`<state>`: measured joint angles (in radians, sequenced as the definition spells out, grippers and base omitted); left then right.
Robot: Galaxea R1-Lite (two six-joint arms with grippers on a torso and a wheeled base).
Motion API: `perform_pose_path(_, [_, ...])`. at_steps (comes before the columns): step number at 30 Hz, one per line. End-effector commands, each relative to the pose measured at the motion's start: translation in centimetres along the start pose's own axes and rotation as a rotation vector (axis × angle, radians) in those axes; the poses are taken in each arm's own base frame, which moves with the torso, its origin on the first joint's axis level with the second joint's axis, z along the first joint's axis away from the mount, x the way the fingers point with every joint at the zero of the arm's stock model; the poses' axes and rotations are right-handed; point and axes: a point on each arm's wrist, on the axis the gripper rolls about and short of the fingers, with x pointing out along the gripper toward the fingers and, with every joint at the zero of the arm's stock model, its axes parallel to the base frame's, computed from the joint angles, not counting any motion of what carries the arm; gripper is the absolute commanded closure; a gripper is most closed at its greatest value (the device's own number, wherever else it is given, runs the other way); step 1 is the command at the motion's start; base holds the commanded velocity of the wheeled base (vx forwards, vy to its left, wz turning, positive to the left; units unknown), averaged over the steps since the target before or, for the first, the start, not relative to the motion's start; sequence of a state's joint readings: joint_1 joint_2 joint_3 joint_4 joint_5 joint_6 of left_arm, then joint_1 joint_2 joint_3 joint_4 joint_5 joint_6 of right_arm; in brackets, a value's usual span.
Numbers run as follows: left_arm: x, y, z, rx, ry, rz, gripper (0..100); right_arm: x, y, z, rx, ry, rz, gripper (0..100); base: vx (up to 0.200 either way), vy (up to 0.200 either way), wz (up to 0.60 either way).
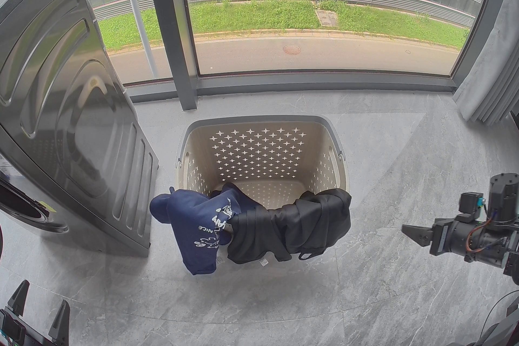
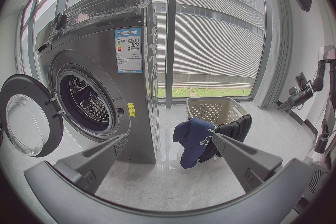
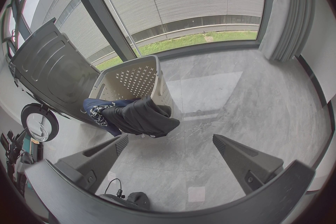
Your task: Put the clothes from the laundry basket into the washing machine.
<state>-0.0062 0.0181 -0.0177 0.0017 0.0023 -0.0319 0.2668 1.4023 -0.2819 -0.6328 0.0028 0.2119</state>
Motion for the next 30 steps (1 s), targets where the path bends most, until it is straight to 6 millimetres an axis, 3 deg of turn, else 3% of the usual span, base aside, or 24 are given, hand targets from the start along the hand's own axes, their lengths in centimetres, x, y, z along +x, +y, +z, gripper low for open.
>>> perform_pose_path(1, [0.0,0.0,-0.4,0.000,0.002,0.001,0,3.9,1.3,-0.6,-0.008,0.102,0.013,0,0.000,0.200,0.00])
perform_pose_path(4, [0.0,0.0,-0.4,0.000,0.002,0.001,0,4.4,1.5,-0.6,-0.012,0.110,0.015,0,0.000,0.200,0.00])
perform_pose_path(18, [0.0,0.0,-0.4,0.000,0.002,0.001,0,7.0,3.0,-1.1,-0.043,0.166,0.047,0,0.000,0.000,0.00])
perform_pose_path(30, [0.0,0.0,-0.4,0.000,0.002,0.001,0,11.3,4.3,-2.6,-0.066,0.128,0.070,0,0.000,0.000,0.00])
